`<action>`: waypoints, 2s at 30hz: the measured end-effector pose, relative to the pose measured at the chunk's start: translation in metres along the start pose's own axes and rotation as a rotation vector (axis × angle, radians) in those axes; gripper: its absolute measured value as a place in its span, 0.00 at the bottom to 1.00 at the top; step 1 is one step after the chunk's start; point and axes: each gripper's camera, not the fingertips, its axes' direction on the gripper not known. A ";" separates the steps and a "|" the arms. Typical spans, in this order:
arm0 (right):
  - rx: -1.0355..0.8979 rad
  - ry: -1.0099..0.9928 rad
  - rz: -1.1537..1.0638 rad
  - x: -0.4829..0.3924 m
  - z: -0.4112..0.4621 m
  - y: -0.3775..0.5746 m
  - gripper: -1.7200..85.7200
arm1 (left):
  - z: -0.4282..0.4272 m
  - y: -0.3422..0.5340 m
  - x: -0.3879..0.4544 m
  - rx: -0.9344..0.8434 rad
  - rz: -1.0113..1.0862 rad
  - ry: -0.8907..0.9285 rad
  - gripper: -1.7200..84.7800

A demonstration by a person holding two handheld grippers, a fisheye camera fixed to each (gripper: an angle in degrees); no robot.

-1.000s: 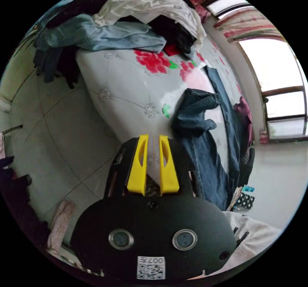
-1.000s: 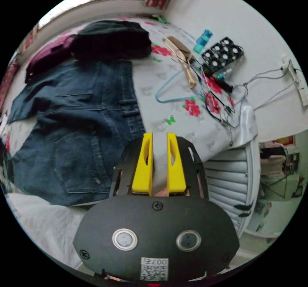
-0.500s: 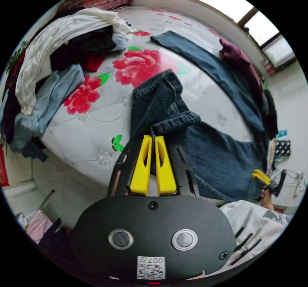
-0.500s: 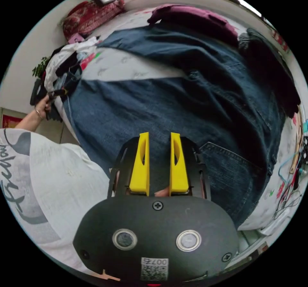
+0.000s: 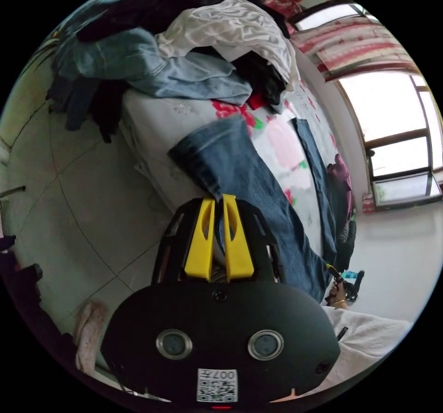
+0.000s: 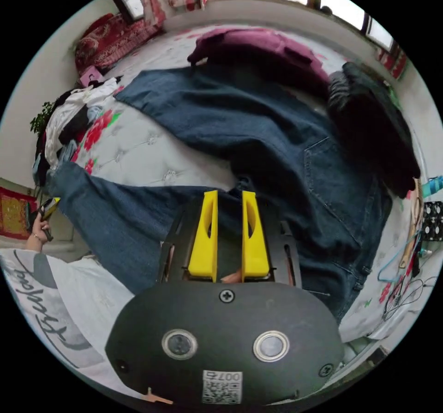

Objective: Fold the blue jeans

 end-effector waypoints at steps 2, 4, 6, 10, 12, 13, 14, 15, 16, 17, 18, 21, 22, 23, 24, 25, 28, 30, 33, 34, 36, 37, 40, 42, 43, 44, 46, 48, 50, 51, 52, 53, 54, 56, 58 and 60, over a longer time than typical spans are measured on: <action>-0.180 -0.031 0.010 0.006 0.032 -0.003 0.10 | -0.003 -0.015 0.011 -0.006 0.039 0.018 0.04; -0.054 0.055 -0.013 0.005 0.016 0.005 0.10 | -0.003 -0.025 0.015 -0.031 0.050 0.024 0.06; -0.076 0.029 -0.023 0.013 0.002 0.013 0.11 | -0.007 -0.028 0.014 -0.038 0.051 0.008 0.07; 0.050 0.011 0.081 0.049 -0.053 0.068 0.12 | -0.034 -0.016 -0.010 -0.012 -0.017 0.011 0.09; 0.100 0.041 0.243 0.091 -0.087 0.127 0.13 | -0.048 -0.007 -0.026 0.007 -0.060 0.018 0.10; 0.109 0.051 0.299 0.103 -0.095 0.145 0.13 | -0.056 -0.001 -0.034 0.010 -0.084 0.032 0.11; 0.120 0.073 0.441 0.131 -0.109 0.184 0.13 | -0.062 0.004 -0.041 0.003 -0.098 0.044 0.12; 0.129 0.086 0.602 0.159 -0.121 0.224 0.13 | -0.063 0.005 -0.043 -0.002 -0.100 0.048 0.13; 0.132 0.081 0.683 0.173 -0.126 0.245 0.14 | -0.064 0.008 -0.046 -0.018 -0.093 0.046 0.13; 0.139 0.047 0.835 0.197 -0.133 0.285 0.14 | -0.060 0.008 -0.046 -0.046 -0.080 0.038 0.14; 0.148 -0.014 0.970 0.218 -0.136 0.323 0.14 | -0.057 0.007 -0.046 -0.064 -0.074 0.038 0.15; 0.188 -0.178 1.189 0.251 -0.129 0.390 0.14 | -0.030 0.002 -0.048 -0.166 -0.079 0.034 0.14; 0.193 -0.208 1.209 0.255 -0.127 0.398 0.14 | -0.019 -0.001 -0.050 -0.213 -0.103 0.029 0.10; 0.194 -0.279 1.226 0.263 -0.119 0.407 0.14 | -0.013 -0.005 -0.048 -0.240 -0.108 0.053 0.07; 0.181 -0.346 1.228 0.269 -0.111 0.412 0.13 | -0.015 -0.007 -0.046 -0.237 -0.103 0.064 0.05; 0.173 -0.378 1.226 0.272 -0.107 0.413 0.12 | -0.018 -0.011 -0.040 -0.263 -0.088 0.021 0.03; 0.193 -0.457 1.197 0.284 -0.105 0.411 0.07 | -0.038 -0.018 -0.017 -0.247 0.049 0.091 0.01; 0.197 -0.421 1.164 0.292 -0.118 0.406 0.04 | -0.056 -0.021 -0.005 -0.197 0.090 0.206 0.01; 0.250 -0.441 1.086 0.299 -0.137 0.401 0.02 | -0.080 -0.029 0.018 -0.125 0.123 0.359 0.01; 0.283 -0.457 1.071 0.300 -0.143 0.402 0.02 | -0.087 -0.033 0.031 -0.100 0.149 0.402 0.01; 0.456 -0.544 1.041 0.303 -0.170 0.407 0.02 | -0.097 -0.042 0.056 -0.062 0.202 0.450 0.01; 0.496 -0.564 1.039 0.304 -0.177 0.408 0.02 | -0.102 -0.049 0.075 -0.041 0.237 0.471 0.01; 0.656 -0.610 0.990 0.312 -0.214 0.403 0.02 | -0.106 -0.076 0.124 -0.006 0.317 0.518 0.01; 0.729 -0.585 0.918 0.321 -0.244 0.380 0.02 | -0.100 -0.100 0.160 -0.007 0.375 0.524 0.01; 0.746 -0.574 0.896 0.323 -0.251 0.372 0.02 | -0.091 -0.117 0.188 -0.014 0.410 0.516 0.01; 0.774 -0.548 0.852 0.329 -0.264 0.352 0.02 | -0.080 -0.135 0.218 -0.021 0.439 0.504 0.01; 0.785 -0.507 0.804 0.340 -0.280 0.314 0.02 | -0.058 -0.163 0.264 -0.023 0.455 0.491 0.01; 0.758 -0.423 0.753 0.355 -0.290 0.251 0.03 | -0.030 -0.191 0.308 -0.014 0.436 0.475 0.02; 0.715 -0.364 0.732 0.366 -0.285 0.200 0.06 | 0.020 -0.223 0.357 -0.022 0.391 0.418 0.06; 0.688 -0.326 0.729 0.373 -0.276 0.171 0.07 | 0.033 -0.229 0.366 -0.030 0.379 0.405 0.08; 0.682 -0.302 0.731 0.376 -0.271 0.160 0.08 | 0.059 -0.238 0.380 -0.048 0.362 0.385 0.10; 0.659 -0.271 0.736 0.381 -0.259 0.140 0.10 | 0.084 -0.243 0.388 -0.080 0.339 0.342 0.12; 0.607 -0.274 0.740 0.385 -0.243 0.125 0.11 | 0.095 -0.243 0.390 -0.092 0.332 0.319 0.12; 0.551 -0.273 0.742 0.385 -0.220 0.118 0.13 | 0.136 -0.237 0.390 -0.132 0.356 0.259 0.12; 0.517 -0.228 0.773 0.380 -0.198 0.127 0.14 | 0.162 -0.227 0.383 -0.168 0.395 0.200 0.13; 0.461 -0.125 0.874 0.372 -0.173 0.160 0.15 | 0.183 -0.214 0.370 -0.199 0.418 0.131 0.13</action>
